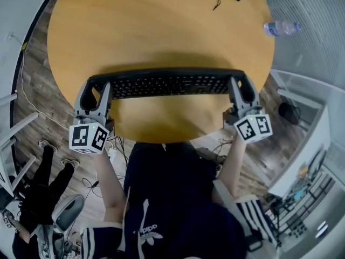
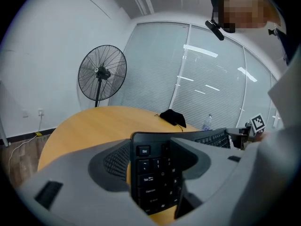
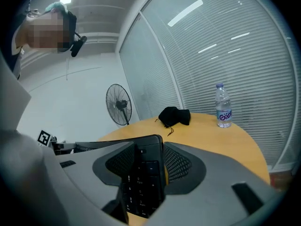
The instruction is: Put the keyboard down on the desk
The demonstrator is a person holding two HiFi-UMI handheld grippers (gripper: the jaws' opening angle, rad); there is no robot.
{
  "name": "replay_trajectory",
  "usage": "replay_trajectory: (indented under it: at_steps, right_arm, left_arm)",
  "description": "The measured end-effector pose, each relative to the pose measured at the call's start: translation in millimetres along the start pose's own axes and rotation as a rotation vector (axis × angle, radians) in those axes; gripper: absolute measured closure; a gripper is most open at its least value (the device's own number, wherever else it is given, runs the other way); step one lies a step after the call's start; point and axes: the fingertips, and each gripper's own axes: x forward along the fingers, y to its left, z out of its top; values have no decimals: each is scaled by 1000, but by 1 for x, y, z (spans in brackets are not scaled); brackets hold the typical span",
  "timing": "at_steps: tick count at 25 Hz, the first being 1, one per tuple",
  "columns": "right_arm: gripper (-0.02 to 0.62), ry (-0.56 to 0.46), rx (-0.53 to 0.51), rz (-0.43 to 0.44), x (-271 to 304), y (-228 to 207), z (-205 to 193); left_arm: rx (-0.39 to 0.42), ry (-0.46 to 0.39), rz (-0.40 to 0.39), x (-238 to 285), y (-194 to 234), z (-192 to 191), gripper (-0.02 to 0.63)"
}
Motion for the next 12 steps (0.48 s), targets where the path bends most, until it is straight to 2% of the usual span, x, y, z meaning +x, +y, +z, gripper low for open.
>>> replay_trajectory:
  at_steps: [12]
  right_arm:
    - [417, 67, 66, -7, 19, -13, -25]
  left_arm:
    - [11, 54, 38, 14, 7, -8, 360]
